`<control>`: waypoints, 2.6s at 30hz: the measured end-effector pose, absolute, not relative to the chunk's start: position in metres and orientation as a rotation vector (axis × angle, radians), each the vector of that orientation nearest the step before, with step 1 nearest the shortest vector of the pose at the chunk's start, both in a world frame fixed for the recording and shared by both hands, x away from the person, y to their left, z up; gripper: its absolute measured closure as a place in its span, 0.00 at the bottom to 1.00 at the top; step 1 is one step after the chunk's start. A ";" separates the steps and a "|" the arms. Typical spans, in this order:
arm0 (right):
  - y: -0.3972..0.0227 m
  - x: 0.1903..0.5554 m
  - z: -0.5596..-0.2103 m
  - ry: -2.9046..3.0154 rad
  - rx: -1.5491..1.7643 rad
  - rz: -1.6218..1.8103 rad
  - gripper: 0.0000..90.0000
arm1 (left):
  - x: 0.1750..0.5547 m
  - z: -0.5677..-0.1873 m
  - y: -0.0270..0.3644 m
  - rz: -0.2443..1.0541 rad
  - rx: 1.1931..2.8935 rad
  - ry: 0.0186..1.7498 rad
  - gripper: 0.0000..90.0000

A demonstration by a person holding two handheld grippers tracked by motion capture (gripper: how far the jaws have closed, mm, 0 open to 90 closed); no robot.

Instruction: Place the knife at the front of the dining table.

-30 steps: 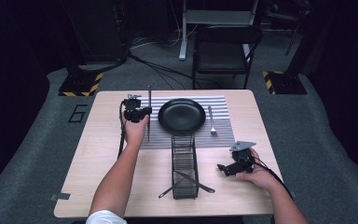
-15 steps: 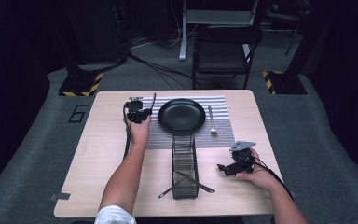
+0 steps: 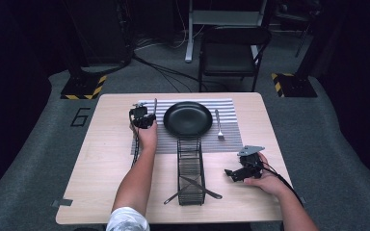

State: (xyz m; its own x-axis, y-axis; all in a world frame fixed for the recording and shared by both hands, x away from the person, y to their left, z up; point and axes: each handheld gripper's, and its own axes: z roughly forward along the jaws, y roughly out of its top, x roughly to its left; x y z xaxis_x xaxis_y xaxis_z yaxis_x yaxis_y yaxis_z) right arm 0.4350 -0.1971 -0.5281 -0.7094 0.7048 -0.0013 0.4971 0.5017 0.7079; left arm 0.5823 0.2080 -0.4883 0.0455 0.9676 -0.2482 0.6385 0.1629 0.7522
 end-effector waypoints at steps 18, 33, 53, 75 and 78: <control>-0.197 0.435 -0.528 2.458 1.012 1.019 0.00 | 0.593 -0.518 0.199 0.551 1.536 1.734 0.92; -0.197 0.435 -0.528 2.458 1.013 1.019 0.00 | 0.594 -0.523 0.206 0.530 1.518 1.718 0.85; -0.197 0.435 -0.528 2.458 1.013 1.019 0.00 | 0.581 -0.493 0.242 0.579 1.505 1.726 0.68; -0.197 0.435 -0.528 2.458 1.013 1.019 0.00 | 0.532 -0.455 0.280 0.556 1.535 1.572 0.59; -0.197 0.435 -0.528 2.458 1.013 1.019 0.00 | 0.525 -0.450 0.283 0.554 1.547 1.552 0.58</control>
State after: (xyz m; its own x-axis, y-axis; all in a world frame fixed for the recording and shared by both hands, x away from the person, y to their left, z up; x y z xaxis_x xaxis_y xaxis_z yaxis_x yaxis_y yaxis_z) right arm 0.4350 -0.1971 -0.5281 -0.7093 0.7049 -0.0012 0.4973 0.5015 0.7079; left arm 0.5251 0.2828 -0.4496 0.1303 0.9580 -0.2554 0.5803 0.1352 0.8031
